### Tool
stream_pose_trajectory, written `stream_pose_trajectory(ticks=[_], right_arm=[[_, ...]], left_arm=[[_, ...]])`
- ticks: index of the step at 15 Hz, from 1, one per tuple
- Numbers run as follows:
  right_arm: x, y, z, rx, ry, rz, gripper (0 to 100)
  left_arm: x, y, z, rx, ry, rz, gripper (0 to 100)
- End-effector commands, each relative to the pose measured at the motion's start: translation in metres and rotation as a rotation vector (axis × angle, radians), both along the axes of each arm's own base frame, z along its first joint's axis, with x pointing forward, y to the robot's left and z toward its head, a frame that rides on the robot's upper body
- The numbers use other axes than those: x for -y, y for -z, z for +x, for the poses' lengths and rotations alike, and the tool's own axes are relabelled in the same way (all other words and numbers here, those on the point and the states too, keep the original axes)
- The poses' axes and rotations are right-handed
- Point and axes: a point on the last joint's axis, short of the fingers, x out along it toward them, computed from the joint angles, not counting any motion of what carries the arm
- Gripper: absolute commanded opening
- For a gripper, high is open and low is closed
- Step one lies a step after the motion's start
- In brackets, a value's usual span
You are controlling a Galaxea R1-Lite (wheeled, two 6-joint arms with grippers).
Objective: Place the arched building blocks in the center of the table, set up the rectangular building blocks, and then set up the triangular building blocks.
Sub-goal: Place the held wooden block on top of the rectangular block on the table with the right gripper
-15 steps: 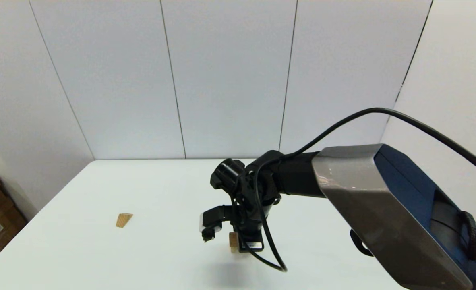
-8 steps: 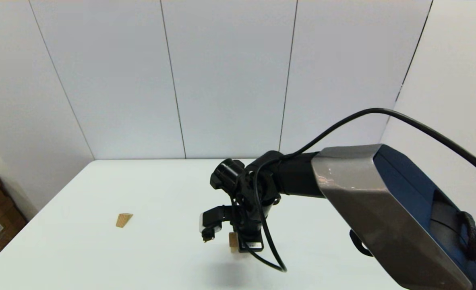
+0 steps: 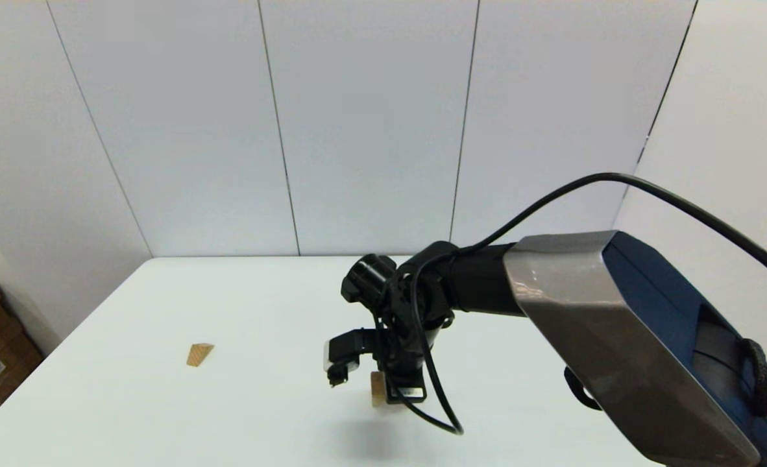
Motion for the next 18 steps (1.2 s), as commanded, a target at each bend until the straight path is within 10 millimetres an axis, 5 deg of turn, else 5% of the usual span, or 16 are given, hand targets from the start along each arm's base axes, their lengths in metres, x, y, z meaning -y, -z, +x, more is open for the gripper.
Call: stream_pose_trajectory(ticks=[1,10,11,18], right_arm=[[0.0001,0.0004,0.0000,-0.001,-0.005,-0.003,0],[0.0002,0.0004,-0.0001,-0.002,-0.005,-0.004,0],[0.0003,0.0005,-0.0002,-0.003,-0.005,-0.005,100],[0.0006,-0.0016,-0.0004,0.000,-0.004,-0.002,100]], left_arm=[[0.0000,0.0000,0.0001,-0.001,-0.001,0.000,100],[0.0000,0.0000,0.0001,-0.001,-0.001,0.000,100],[0.0000,0.0000,0.0001,-0.001,-0.001,0.000,100],[0.0000,0.0000,0.0001,-0.001,-0.001,0.000,100]])
